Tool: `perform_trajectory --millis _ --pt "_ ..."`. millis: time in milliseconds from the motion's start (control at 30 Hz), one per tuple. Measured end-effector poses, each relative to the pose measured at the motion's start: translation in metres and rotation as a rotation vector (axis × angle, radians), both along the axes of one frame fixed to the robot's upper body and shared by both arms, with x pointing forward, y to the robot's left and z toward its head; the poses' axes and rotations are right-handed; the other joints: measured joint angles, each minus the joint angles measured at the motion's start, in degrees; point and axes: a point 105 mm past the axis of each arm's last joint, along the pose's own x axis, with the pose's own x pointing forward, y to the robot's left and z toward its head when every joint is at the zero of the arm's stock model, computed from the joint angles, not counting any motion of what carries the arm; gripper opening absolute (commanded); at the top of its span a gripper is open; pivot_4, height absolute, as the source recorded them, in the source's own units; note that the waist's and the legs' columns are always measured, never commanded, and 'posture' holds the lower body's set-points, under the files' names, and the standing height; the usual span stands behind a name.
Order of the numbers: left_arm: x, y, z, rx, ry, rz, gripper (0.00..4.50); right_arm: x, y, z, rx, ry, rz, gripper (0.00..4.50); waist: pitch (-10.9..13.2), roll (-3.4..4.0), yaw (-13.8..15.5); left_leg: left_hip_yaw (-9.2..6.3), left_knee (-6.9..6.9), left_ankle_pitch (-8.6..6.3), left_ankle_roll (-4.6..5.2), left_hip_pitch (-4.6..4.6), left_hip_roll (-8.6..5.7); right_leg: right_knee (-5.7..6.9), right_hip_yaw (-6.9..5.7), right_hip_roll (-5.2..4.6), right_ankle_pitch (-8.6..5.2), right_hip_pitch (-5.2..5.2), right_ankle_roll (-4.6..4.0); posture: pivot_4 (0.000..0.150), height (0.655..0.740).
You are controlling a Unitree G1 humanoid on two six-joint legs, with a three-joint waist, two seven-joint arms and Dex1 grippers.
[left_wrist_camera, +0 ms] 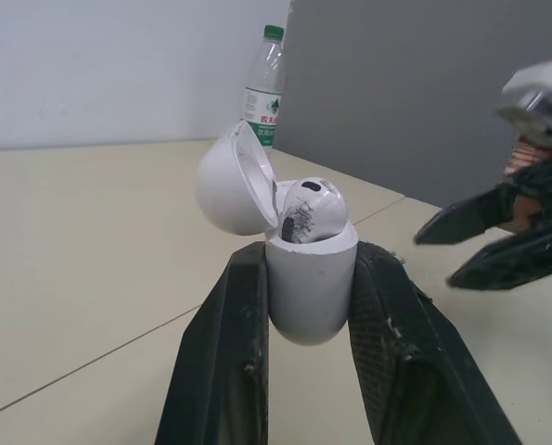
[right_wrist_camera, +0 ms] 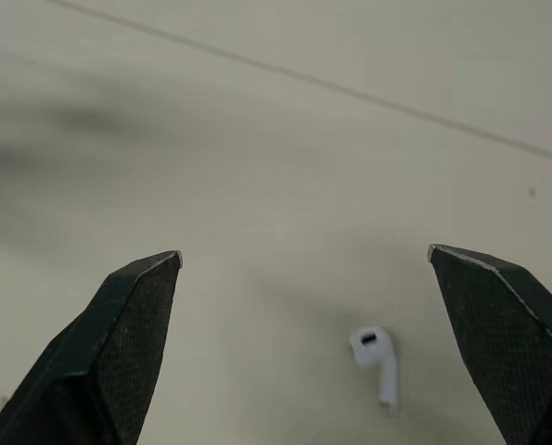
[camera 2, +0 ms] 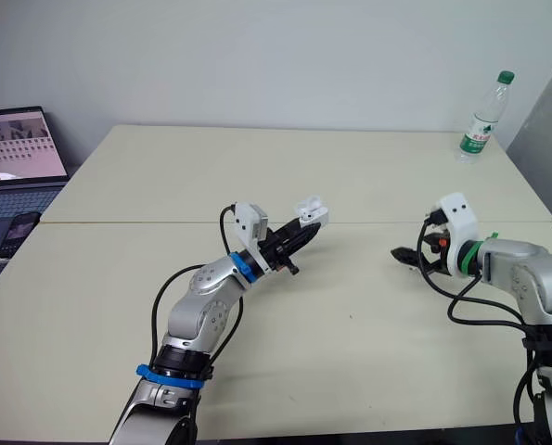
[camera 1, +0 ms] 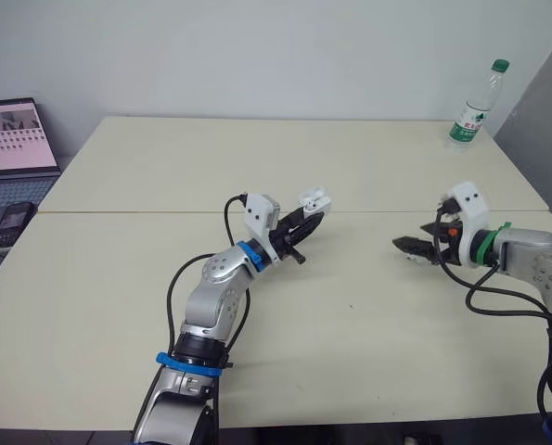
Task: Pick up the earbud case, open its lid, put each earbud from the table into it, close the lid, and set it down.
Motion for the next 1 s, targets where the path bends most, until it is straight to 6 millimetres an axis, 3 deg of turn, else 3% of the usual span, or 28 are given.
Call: perform_trajectory --millis 133,333,433,733,900,1000 --pt "0.0 0.0 0.001 0.0 -0.003 0.004 0.81 0.004 -0.005 -0.022 -0.053 0.041 -0.024 4.46 0.0 0.0 0.1 0.06 0.02 0.0 0.0 -0.01 -0.02 -0.01 -0.02 -0.03 0.0 0.0 0.02 0.15 0.7362" --pt "-0.003 0.003 0.001 0.002 -0.01 0.01 0.81 0.006 -0.01 -0.035 -0.074 0.072 -0.045 4.46 0.0 0.01 0.2 0.05 0.01 0.0 0.0 -0.01 0.0 -0.03 -0.02 -0.03 0.0 0.0 0.02 0.15 0.7362" --pt "-0.003 0.004 0.0 0.005 -0.007 0.013 0.81 0.007 -0.013 -0.038 -0.065 0.08 -0.055 3.91 0.0 0.01 0.2 0.05 0.02 0.0 0.0 0.01 -0.01 -0.01 -0.03 -0.03 0.0 0.01 0.02 0.15 0.7362" --pt "-0.003 0.005 0.0 0.013 -0.009 0.011 0.81 0.002 -0.017 -0.041 -0.086 0.069 -0.022 0.54 0.0 0.01 0.2 0.05 0.02 0.0 0.0 0.0 -0.01 -0.01 -0.04 -0.03 0.0 0.01 0.02 0.15 0.7362" --pt "-0.003 0.004 -0.001 0.029 -0.012 0.006 0.81 -0.008 -0.023 -0.042 -0.211 0.025 0.109 0.41 0.0 0.01 0.2 0.05 0.03 0.0 0.0 0.0 -0.03 -0.03 -0.07 -0.03 0.0 0.02 0.04 0.15 0.7362" --pt "-0.003 0.004 -0.001 0.03 -0.012 0.005 0.81 -0.022 -0.025 -0.041 -0.285 0.007 0.273 0.41 0.0 0.04 0.3 0.06 0.03 0.0 0.0 0.01 -0.04 -0.03 -0.12 -0.03 -0.01 0.02 0.05 0.15 0.7362"
